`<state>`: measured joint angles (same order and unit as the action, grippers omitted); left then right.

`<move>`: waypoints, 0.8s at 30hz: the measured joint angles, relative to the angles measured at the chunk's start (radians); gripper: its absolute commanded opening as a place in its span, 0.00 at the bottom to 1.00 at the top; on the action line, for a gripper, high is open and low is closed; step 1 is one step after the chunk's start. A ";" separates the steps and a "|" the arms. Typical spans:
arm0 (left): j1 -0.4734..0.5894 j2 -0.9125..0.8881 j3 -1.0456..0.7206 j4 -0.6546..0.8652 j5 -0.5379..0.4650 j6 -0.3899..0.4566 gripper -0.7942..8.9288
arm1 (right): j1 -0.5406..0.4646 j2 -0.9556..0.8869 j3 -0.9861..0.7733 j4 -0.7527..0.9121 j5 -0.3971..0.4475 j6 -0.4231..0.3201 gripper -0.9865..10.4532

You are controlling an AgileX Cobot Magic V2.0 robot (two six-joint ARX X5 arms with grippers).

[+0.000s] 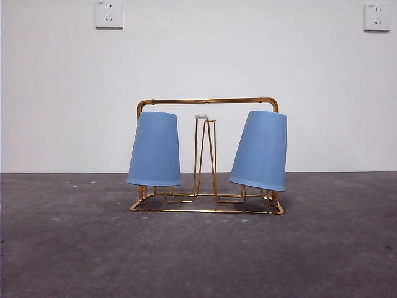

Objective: Pick up cup 1,put cup 1 in the cup rack,pick up cup 2,put cup 2 in the cup rack

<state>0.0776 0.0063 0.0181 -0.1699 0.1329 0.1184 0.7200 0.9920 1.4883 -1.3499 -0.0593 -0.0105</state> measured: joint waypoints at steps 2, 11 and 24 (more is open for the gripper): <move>0.000 0.000 0.000 0.000 0.000 -0.002 0.08 | 0.000 0.000 0.000 0.000 0.002 0.000 0.09; 0.000 0.014 0.000 0.000 0.000 -0.008 0.08 | 0.000 0.000 0.000 0.000 0.009 0.000 0.09; 0.000 0.040 0.000 0.000 0.000 -0.008 0.08 | -0.001 0.000 0.000 0.000 0.021 -0.013 0.09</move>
<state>0.0776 0.0467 0.0181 -0.1699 0.1333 0.1108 0.7193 0.9920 1.4883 -1.3499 -0.0383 -0.0231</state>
